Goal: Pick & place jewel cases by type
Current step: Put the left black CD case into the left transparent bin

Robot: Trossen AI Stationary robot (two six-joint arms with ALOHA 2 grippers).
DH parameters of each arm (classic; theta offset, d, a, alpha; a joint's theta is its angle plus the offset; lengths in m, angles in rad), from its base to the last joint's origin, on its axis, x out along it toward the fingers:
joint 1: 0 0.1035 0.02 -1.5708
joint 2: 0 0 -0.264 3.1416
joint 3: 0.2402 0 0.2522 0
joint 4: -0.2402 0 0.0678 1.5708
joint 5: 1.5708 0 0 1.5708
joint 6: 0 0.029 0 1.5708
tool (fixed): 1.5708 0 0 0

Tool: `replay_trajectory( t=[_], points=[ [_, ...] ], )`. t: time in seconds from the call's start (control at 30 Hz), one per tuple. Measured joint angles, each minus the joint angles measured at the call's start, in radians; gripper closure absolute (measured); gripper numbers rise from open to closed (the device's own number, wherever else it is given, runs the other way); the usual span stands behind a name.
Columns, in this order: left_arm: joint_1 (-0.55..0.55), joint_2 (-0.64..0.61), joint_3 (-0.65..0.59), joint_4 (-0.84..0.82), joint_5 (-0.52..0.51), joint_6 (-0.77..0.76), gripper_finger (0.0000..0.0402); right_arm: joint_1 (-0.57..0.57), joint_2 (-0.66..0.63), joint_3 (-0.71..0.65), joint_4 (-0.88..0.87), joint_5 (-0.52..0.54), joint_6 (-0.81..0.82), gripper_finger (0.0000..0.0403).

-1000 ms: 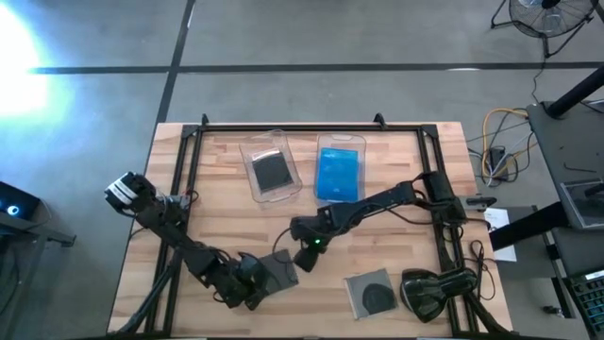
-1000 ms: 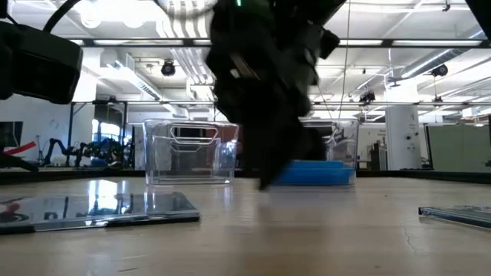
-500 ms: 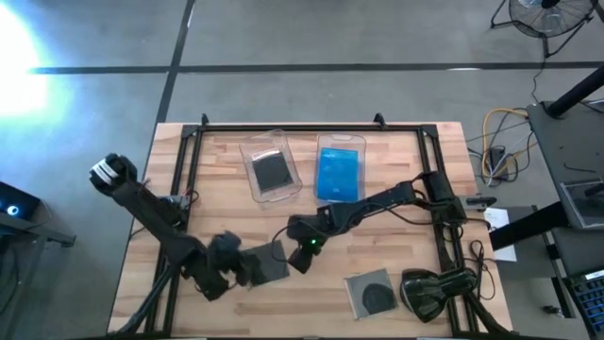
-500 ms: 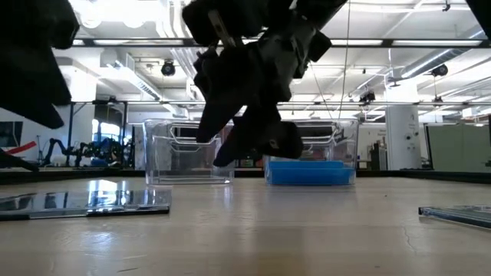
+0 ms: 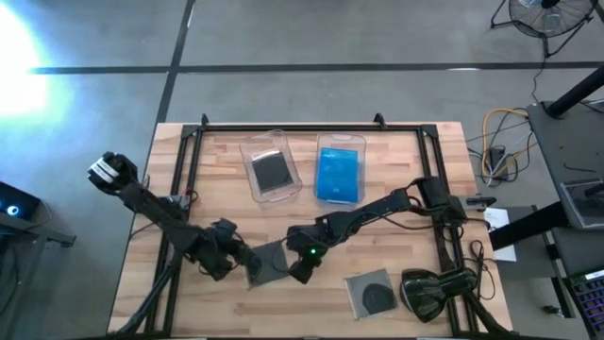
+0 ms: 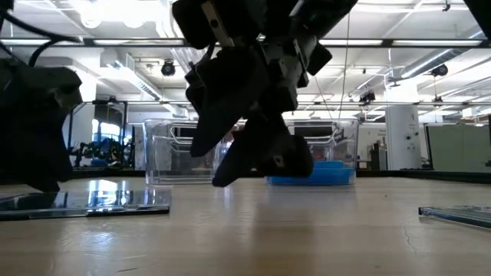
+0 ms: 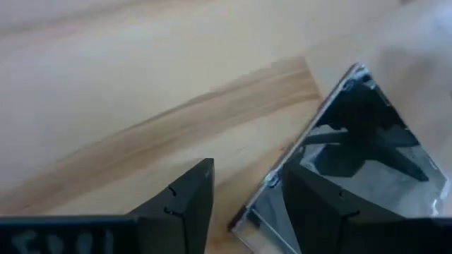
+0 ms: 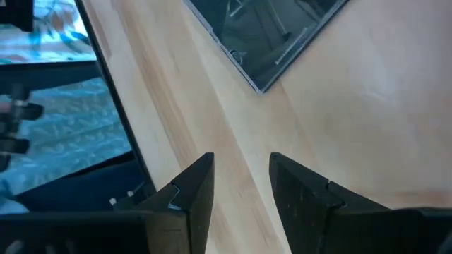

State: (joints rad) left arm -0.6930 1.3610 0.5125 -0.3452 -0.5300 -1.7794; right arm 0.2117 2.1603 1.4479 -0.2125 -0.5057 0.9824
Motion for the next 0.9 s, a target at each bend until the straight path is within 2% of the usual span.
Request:
replay_trajectory(
  t=[0.1,0.3,0.47,0.7,0.9],
  points=[
    [0.0,0.001,-0.035,0.067,0.004,-0.01,0.0255,0.005,0.021,0.0,0.039,-0.009,0.019,0.0271],
    [-0.007,0.003,-0.031,0.092,0.032,0.005,0.0255,0.006,0.07,0.0,0.133,-0.044,0.105,0.0271],
    [-0.024,0.006,-0.003,0.11,0.112,0.015,0.0255,0.007,0.09,0.002,0.192,-0.022,0.174,0.0271],
    [-0.058,0.007,0.025,0.142,0.226,0.043,0.0255,-0.004,0.079,0.003,0.182,0.12,0.181,0.0271],
    [-0.078,0.007,0.026,0.365,0.249,0.061,0.0255,-0.061,0.04,0.0,0.118,0.233,0.14,0.0271]
  ],
)
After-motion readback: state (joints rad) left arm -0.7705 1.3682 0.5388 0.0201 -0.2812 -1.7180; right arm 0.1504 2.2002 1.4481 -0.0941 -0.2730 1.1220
